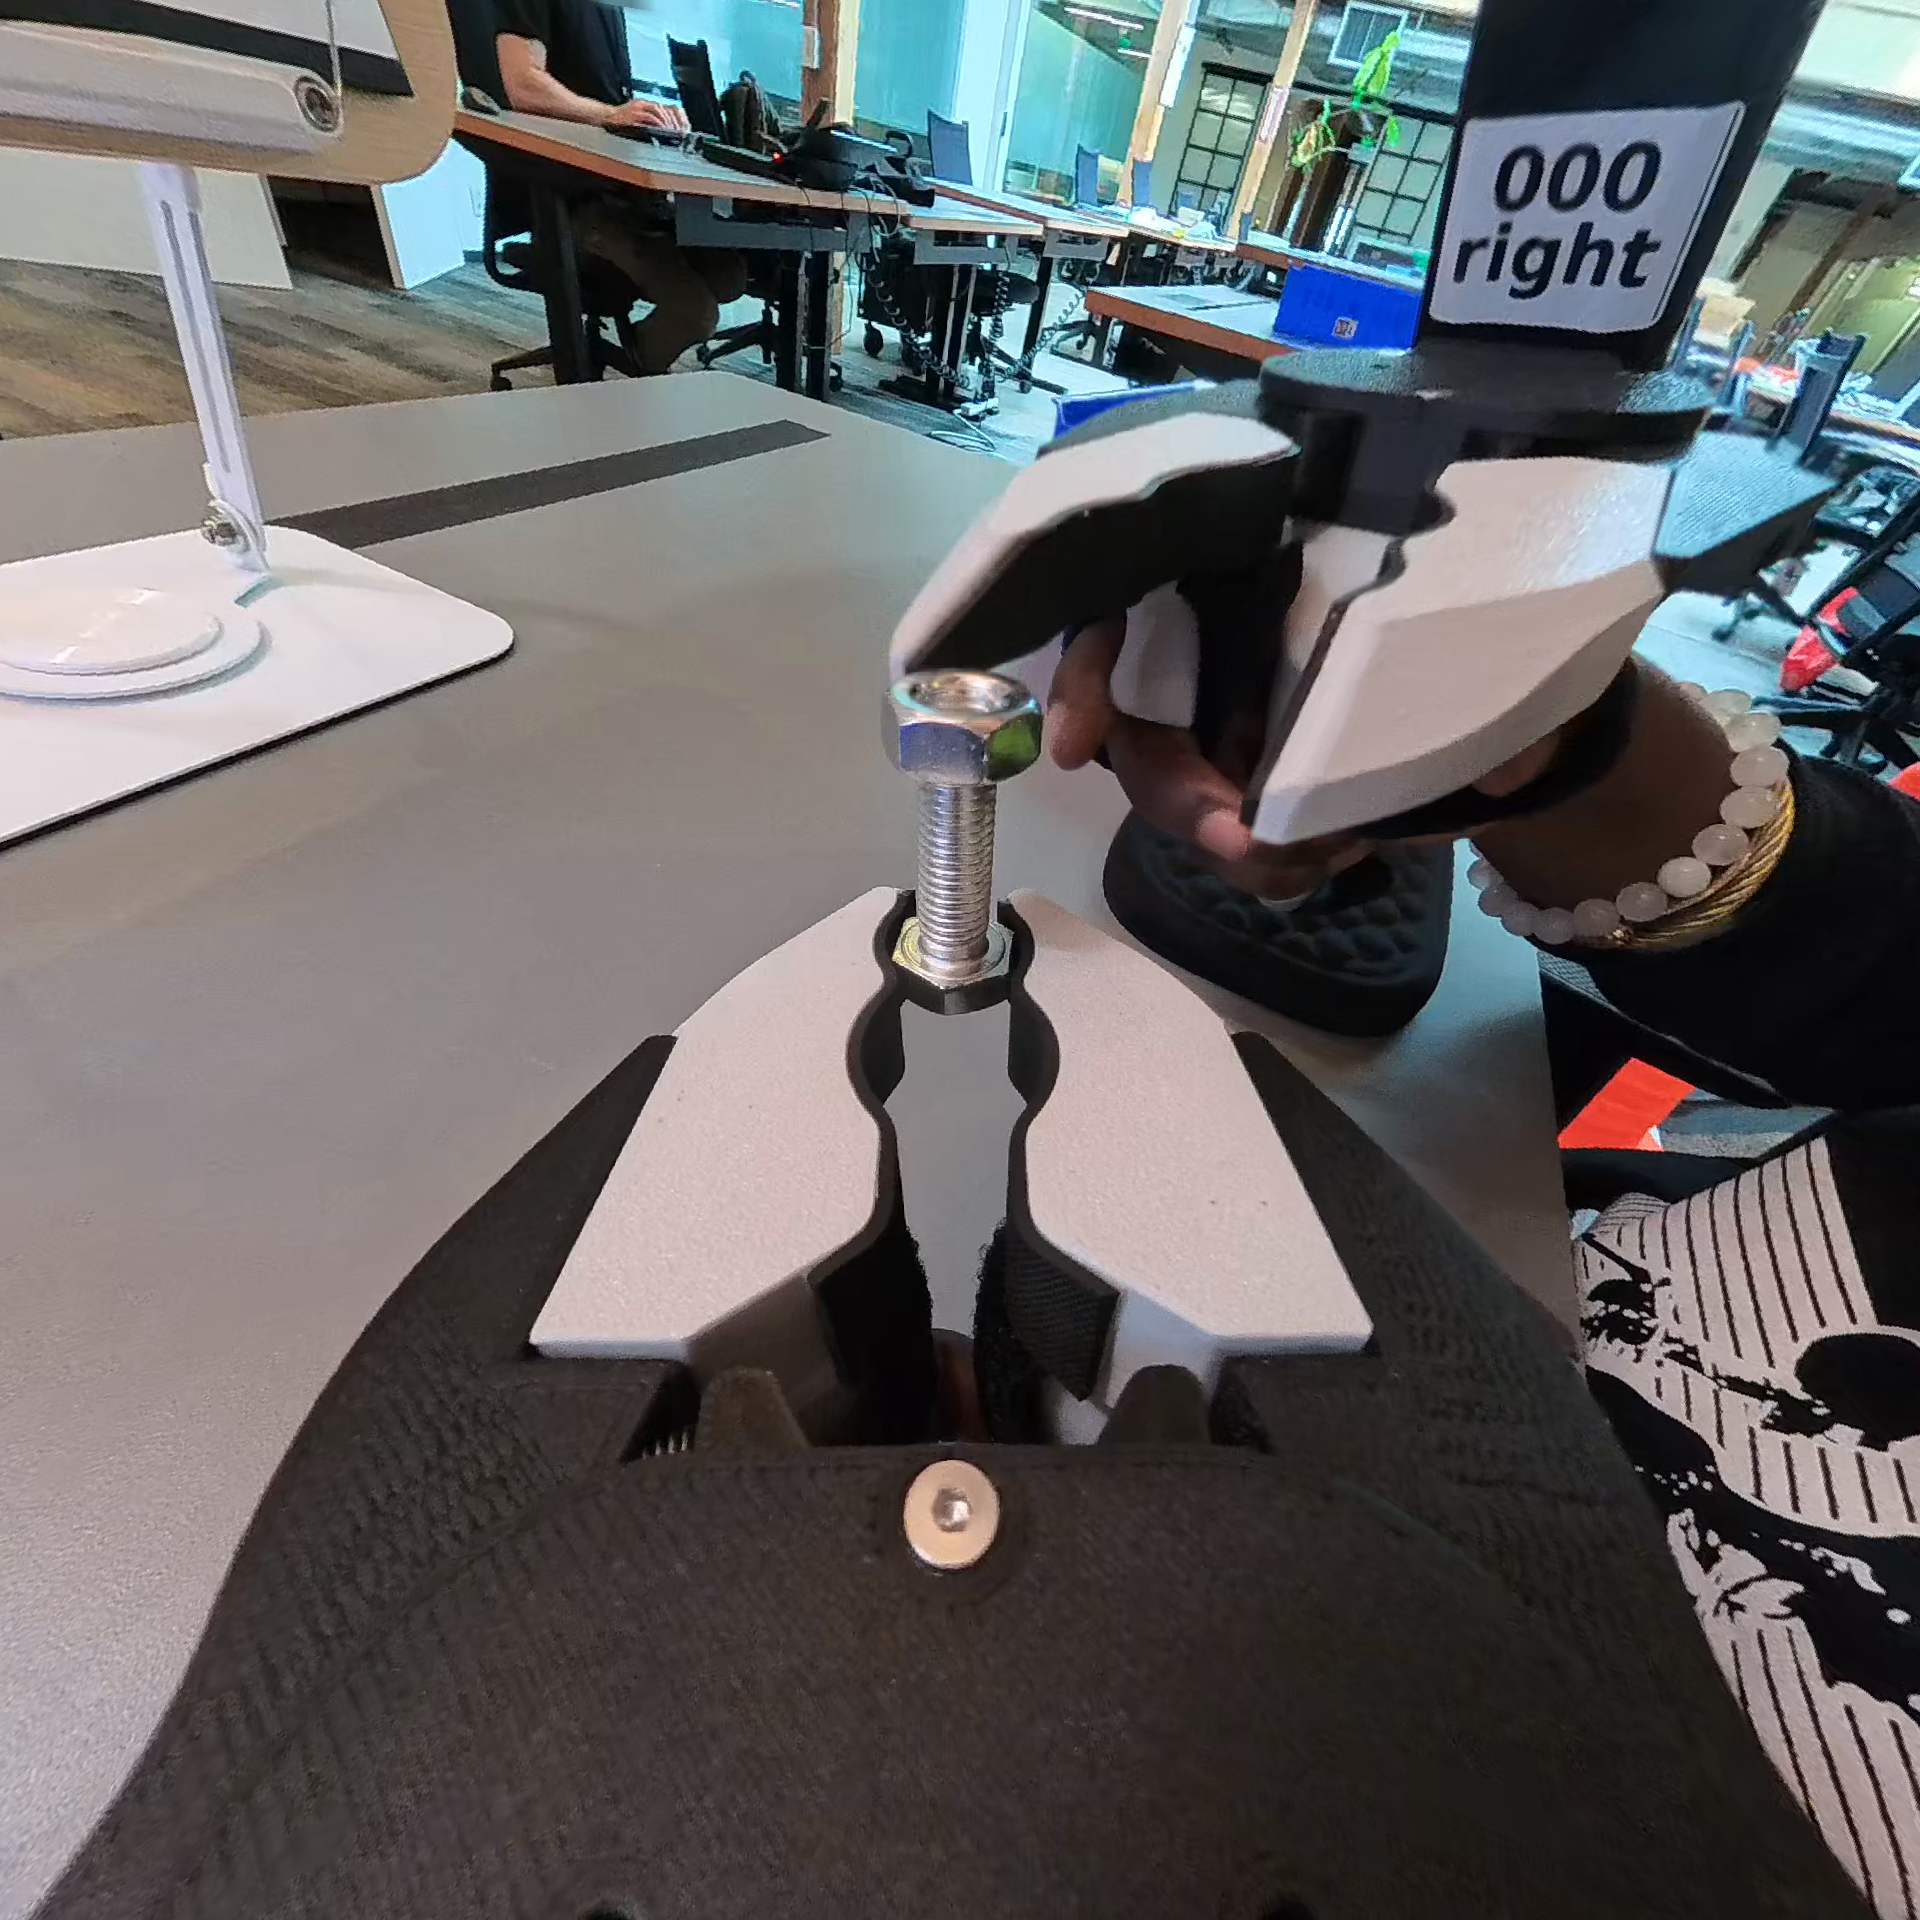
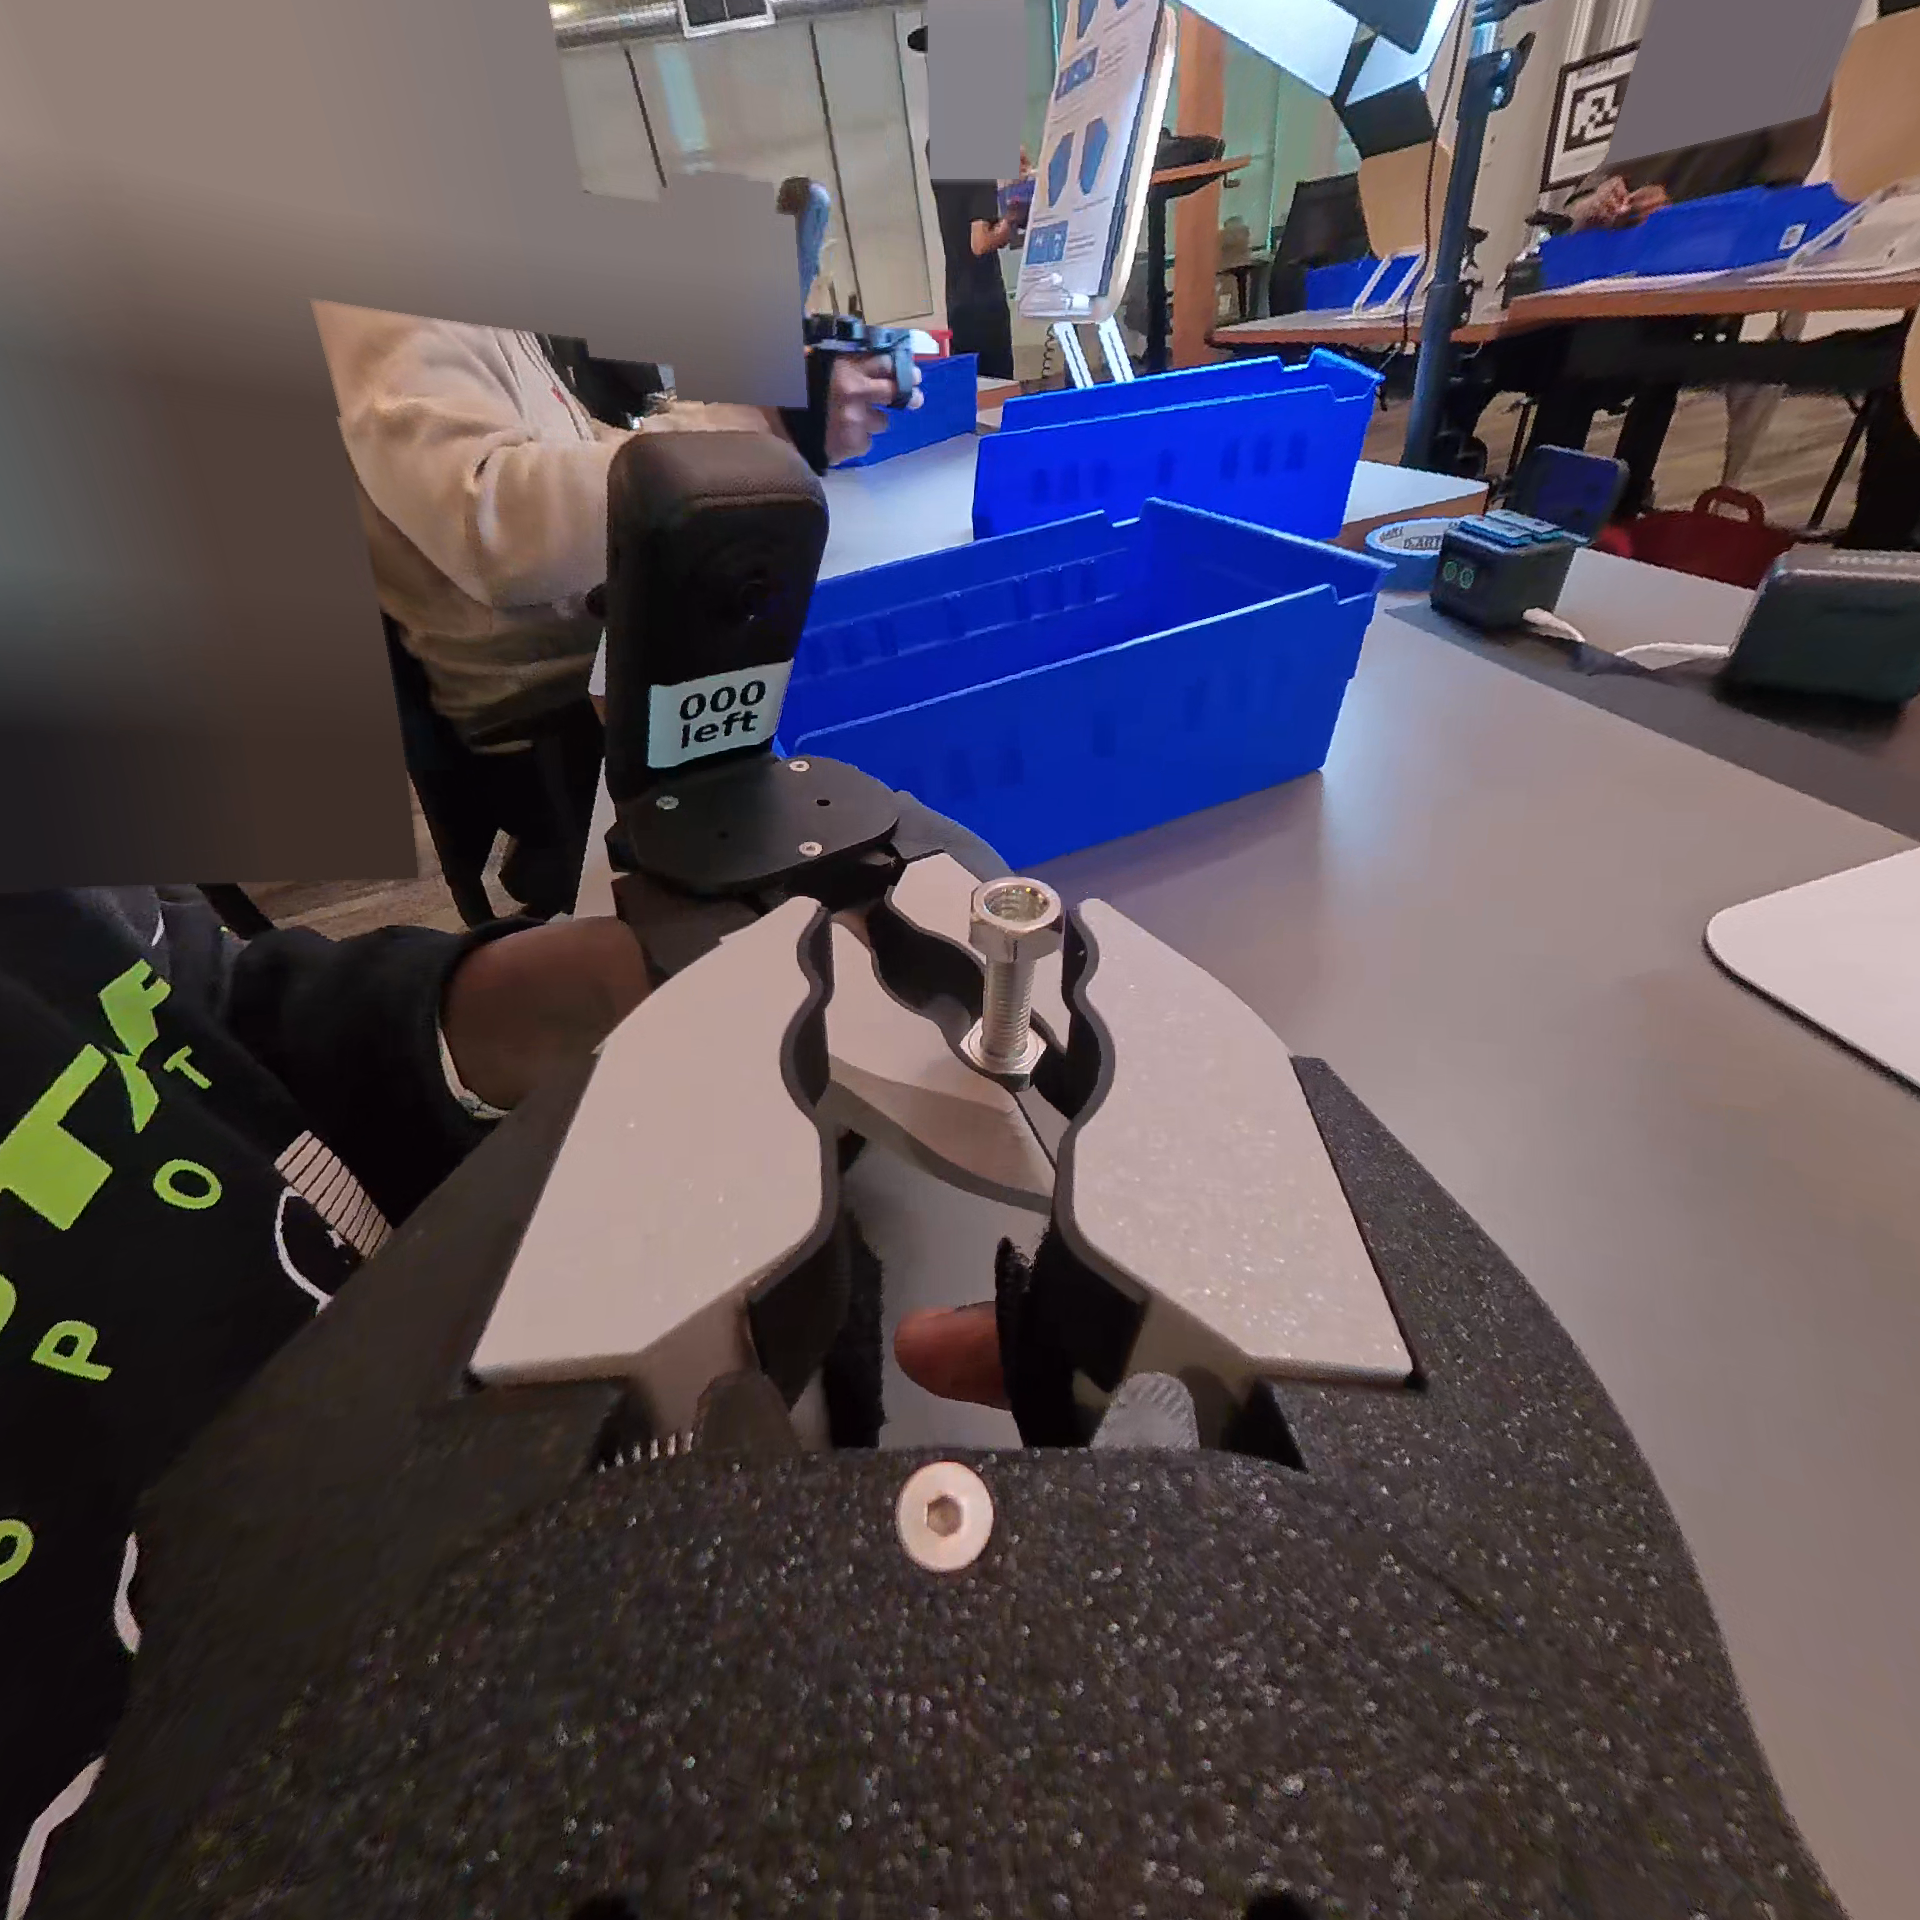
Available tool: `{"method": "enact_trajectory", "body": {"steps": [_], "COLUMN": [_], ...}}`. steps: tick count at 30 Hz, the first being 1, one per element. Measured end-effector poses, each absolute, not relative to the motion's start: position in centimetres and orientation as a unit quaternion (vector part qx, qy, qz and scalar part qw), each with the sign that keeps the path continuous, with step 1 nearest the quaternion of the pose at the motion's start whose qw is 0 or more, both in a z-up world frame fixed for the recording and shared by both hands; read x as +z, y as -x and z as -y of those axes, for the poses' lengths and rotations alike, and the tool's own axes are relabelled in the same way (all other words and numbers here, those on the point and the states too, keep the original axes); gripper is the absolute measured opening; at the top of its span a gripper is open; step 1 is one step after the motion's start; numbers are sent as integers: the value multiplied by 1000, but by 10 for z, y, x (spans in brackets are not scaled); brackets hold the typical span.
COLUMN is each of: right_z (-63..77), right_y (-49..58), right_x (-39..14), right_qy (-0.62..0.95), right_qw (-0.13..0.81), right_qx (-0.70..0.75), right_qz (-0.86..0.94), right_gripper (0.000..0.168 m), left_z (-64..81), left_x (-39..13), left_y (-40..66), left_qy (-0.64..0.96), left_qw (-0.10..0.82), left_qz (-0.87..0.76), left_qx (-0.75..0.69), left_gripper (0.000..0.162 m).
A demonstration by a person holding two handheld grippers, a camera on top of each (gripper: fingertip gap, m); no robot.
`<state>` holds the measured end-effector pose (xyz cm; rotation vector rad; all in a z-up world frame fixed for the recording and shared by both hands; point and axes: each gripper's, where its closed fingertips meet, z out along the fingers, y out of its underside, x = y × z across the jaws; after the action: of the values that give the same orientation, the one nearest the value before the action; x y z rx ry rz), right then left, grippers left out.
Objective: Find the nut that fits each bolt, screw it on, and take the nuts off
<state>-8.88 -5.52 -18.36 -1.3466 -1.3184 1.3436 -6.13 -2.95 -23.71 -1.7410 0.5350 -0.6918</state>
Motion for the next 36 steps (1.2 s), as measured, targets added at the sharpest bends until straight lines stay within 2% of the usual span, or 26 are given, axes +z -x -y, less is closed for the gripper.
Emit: {"method": "enact_trajectory", "body": {"steps": [3,7,9,10,13,16,19,22,24,26,28,30,32,36], "right_z": [56,58,54,51,48,54,55,58,57,51,49,53,56,57], "right_y": [86,79,77,77,84,90,86,77,75,77,83,89,92,81], "right_x": [-185,-181,-182,-182,-184,-186,-186,-183,-183,-184,-183,-185,-188,-189], "right_qy": [534,528,530,533,540,533,533,528,527,529,524,519,517,523], "right_qw": [401,408,417,422,412,404,410,414,421,435,441,435,429,433], "right_qx": [533,543,539,536,544,549,546,554,551,541,541,543,540,540], "right_qz": [519,510,505,501,493,501,500,493,492,489,488,497,507,497], "right_gripper": [41,25,23,24,46,47,41,22,20,24,41,49,49,39], "left_z": [29,29,29,29,29,29,29,28,29,30,32,33,33,32], "left_x": [-237,-237,-237,-238,-239,-239,-239,-239,-239,-239,-239,-240,-242,-241], "left_y": [61,63,62,62,60,60,61,62,61,60,57,55,54,57], "left_qy": [740,740,741,741,742,743,743,743,743,741,739,738,740,741], "left_qw": [562,562,561,561,560,558,558,559,559,558,557,555,551,554], "left_qz": [-228,-222,-224,-226,-231,-232,-227,-224,-228,-234,-244,-253,-256,-246], "left_qx": [-291,-294,-294,-292,-288,-289,-290,-291,-291,-289,-290,-289,-287,-290], "left_gripper": [16,15,16,16,16,15,15,15,16,15,15,15,15,15]}}
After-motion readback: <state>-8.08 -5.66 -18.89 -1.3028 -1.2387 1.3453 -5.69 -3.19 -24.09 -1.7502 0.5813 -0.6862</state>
